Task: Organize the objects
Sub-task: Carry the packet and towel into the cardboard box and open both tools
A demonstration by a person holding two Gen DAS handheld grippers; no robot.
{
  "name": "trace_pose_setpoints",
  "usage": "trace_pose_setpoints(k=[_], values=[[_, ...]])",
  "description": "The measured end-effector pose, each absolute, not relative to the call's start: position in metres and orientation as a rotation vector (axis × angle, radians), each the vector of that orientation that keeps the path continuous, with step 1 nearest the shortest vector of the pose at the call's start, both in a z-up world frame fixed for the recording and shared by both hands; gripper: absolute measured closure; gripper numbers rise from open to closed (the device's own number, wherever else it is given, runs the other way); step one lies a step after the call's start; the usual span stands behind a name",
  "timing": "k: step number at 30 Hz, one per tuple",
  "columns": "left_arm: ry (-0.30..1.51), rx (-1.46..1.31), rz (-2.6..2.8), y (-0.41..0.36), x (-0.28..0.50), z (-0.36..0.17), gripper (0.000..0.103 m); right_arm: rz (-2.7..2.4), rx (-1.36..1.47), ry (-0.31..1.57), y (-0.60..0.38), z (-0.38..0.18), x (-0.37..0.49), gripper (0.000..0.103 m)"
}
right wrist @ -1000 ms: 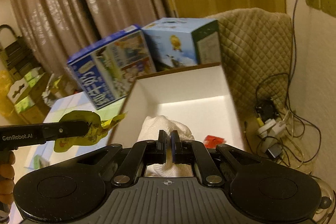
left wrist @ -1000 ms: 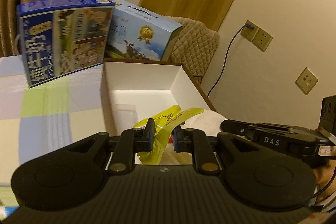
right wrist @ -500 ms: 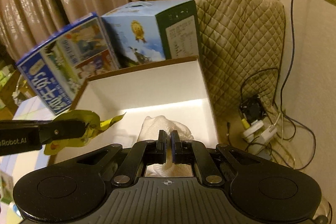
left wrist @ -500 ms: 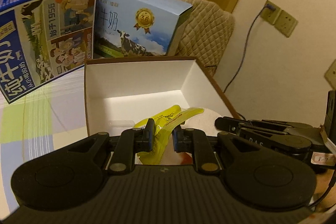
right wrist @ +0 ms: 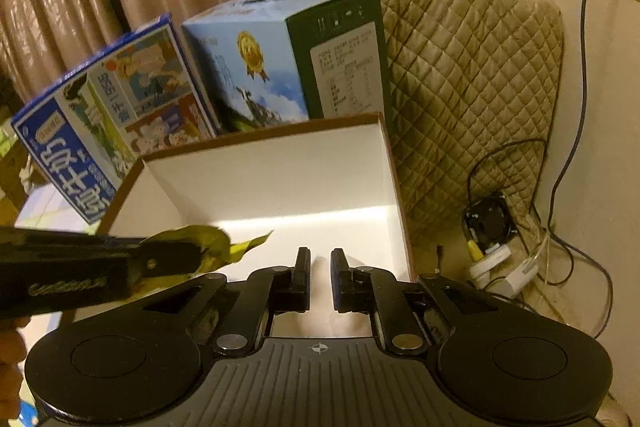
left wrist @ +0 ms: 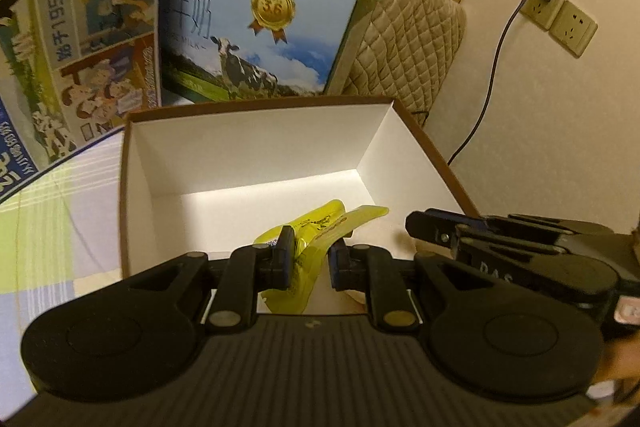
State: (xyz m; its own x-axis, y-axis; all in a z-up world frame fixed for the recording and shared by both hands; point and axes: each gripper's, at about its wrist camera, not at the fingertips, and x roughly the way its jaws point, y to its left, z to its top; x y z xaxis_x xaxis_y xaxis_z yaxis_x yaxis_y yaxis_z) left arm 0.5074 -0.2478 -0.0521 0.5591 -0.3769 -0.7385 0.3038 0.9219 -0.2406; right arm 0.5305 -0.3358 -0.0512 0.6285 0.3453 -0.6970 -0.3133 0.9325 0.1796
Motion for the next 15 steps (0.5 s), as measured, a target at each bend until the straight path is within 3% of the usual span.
trace_pose_setpoints(k=[6,9,15], values=[[0.926,-0.077,-0.399,-0.257,0.517,-0.067,0.090,0.374,-0.067,0.837,-0.329,-0.056,0.523,0.091],[0.933,-0.071,-0.393,-0.259,0.518,-0.071,0.088,0.382,-0.073,0.851,-0.328,-0.057,0.519,0.079],[0.952,-0.096,-0.398,-0.251,0.510,-0.068,0.070,0.405,-0.088,0.881,-0.325,-0.051,0.503,0.057]])
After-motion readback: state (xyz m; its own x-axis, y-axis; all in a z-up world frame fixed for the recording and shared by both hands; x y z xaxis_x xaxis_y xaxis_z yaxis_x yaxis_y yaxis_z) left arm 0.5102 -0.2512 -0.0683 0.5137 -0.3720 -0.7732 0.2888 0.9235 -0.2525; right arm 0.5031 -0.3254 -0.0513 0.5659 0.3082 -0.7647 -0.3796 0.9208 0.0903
